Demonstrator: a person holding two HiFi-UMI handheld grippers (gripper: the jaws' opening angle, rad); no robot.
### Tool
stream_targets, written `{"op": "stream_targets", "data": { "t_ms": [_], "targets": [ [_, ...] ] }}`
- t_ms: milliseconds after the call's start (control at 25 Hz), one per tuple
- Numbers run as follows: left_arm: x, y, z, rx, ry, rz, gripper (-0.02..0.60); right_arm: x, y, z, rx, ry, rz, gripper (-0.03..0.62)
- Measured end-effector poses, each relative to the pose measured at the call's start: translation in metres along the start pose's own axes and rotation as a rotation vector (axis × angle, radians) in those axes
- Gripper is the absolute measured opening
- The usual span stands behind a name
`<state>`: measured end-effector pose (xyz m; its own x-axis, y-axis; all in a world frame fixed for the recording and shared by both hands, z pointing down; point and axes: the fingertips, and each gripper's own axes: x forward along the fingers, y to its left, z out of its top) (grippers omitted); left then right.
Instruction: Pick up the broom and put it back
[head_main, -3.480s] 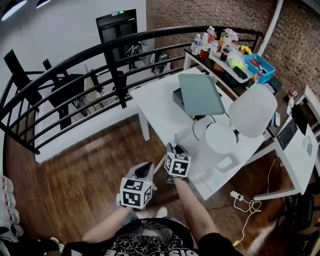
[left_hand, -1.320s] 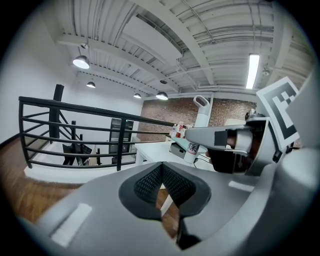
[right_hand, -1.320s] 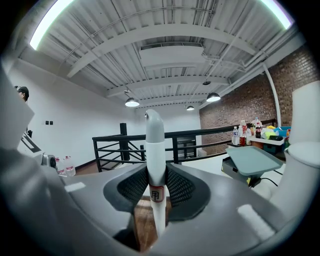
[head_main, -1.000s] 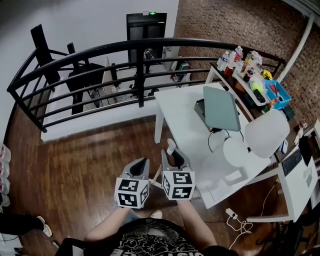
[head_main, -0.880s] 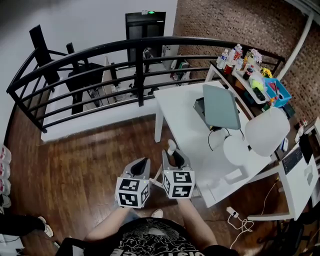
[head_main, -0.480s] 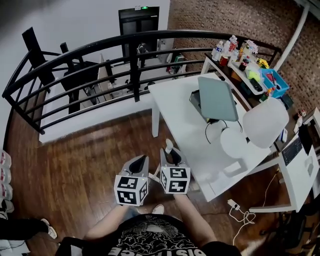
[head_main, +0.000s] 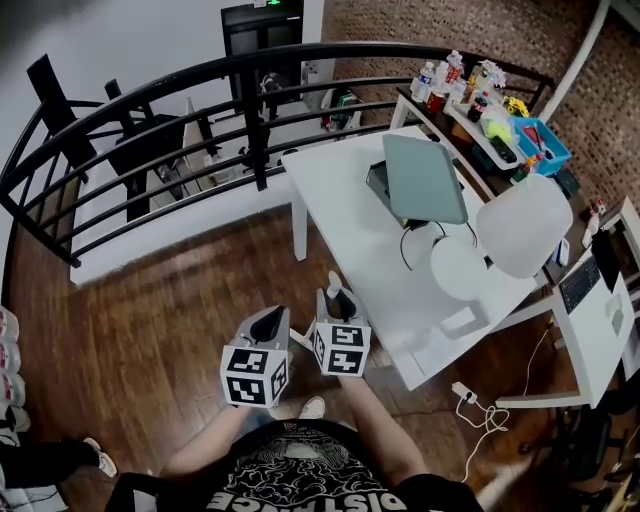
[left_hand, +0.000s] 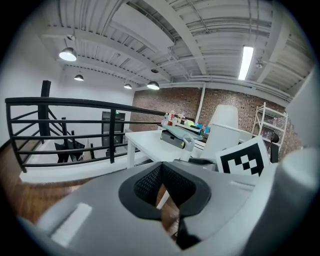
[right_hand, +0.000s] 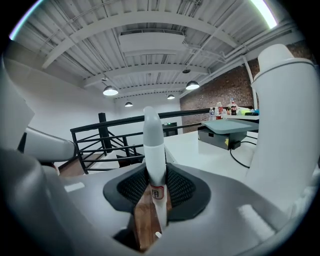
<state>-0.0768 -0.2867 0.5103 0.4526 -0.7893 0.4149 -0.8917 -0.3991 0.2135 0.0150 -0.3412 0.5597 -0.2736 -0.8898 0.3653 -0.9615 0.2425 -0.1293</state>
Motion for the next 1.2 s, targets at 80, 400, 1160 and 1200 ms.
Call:
{"op": "stream_targets", "data": {
  "t_ms": [80,400,1160,1200],
  "targets": [
    [0.001,-0.003,-0.001,0.004,0.004,-0.005,0.005,0.0,-0.005,0.001,0.002,-0.001,-0.012,0.101],
    [0.006,-0.011,-0.004,0.015,0.012,-0.021,0.005,0.001,-0.033,0.002,0.014,-0.01,-0.047,0.1],
    [0.017,-0.032,-0.009,0.032,0.029,-0.055,0.005,0.006,-0.081,-0.001,-0.001,0.01,-0.127,0.101],
    [0.017,-0.032,-0.01,0.032,0.03,-0.055,0.005,0.006,-0.083,-0.002,-0.001,0.011,-0.131,0.101]
  ]
}}
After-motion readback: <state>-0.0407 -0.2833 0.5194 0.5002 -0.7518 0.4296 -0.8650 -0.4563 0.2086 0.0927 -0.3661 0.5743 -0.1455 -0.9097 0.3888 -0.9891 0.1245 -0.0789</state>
